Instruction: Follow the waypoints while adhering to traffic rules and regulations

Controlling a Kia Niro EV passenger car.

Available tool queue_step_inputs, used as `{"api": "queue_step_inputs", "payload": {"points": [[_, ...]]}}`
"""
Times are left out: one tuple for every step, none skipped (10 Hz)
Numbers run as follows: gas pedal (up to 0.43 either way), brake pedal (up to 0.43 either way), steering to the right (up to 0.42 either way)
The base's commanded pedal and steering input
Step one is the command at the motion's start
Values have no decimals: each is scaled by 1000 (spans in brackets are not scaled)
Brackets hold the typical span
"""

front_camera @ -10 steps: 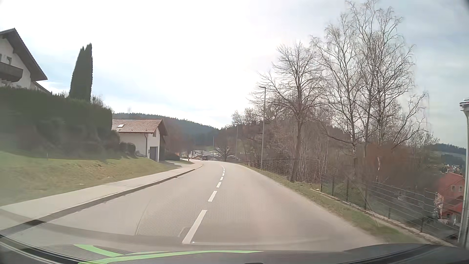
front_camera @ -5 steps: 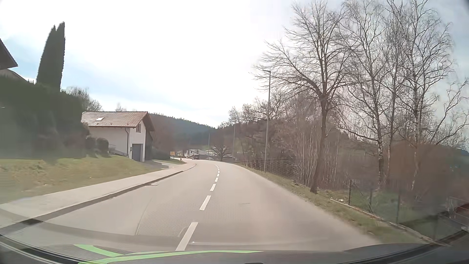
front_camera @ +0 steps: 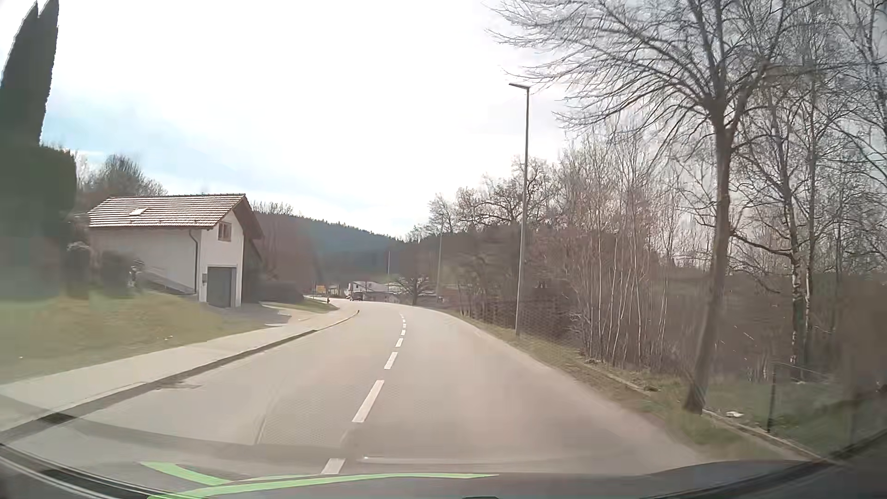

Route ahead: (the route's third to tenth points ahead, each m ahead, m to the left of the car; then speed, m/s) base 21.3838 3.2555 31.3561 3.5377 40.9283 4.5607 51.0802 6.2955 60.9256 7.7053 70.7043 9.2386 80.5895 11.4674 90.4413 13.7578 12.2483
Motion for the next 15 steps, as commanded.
{"api": "queue_step_inputs", "payload": {"points": [[59, 0, -2], [67, 0, -2], [67, 0, -3], [67, 0, -5], [67, 0, -7], [67, 0, -8], [67, 0, -9], [67, 0, -9], [67, 0, -10], [67, 0, -10], [67, 0, -10], [67, 0, -11], [67, 0, -10], [59, 0, -11], [59, 0, -10]]}}
